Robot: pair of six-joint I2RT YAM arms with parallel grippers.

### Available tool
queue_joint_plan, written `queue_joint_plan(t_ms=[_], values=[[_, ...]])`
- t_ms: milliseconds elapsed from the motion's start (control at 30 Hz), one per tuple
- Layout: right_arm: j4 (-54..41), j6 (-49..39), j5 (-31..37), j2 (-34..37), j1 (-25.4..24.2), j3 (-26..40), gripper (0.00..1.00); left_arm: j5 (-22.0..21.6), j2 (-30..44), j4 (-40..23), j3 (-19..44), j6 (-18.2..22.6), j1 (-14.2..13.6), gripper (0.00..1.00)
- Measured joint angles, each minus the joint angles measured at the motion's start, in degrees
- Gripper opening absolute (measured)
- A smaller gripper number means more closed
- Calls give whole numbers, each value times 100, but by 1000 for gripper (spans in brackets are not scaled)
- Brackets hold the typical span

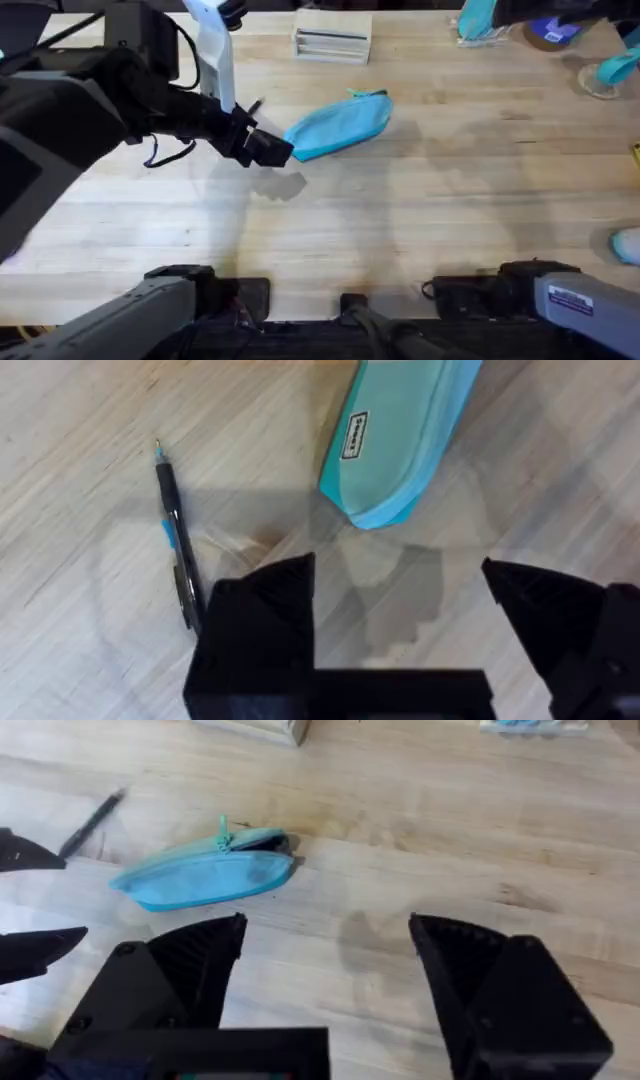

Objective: Unzip the bag, pick up the pens from the table one at a time and place them inside, then zip the bag closed.

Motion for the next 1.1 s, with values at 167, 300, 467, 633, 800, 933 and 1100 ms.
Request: queue_joint_plan(t_ms=[167,300,467,633,800,933,1100], values=[[81,1,0,237,0,0,996,19,387,281,-7,4,-78,993],[250,0,0,251,10,0,997,21,850,661,-7,10,-359,993],[359,0,-2,253,72,0,995,24,1358,1126,-8,15,-738,993],[407,-1,-2,253,79,0,995,87,1355,1318,-9,-76,-739,993],[420,-1,-2,253,79,0,996,266,1355,1491,-9,-120,-737,993],[422,-1,-2,253,79,0,996,539,1355,1525,-9,-125,-739,993],[422,-1,-2,253,79,0,996,667,1355,1389,-9,-139,-739,993]])
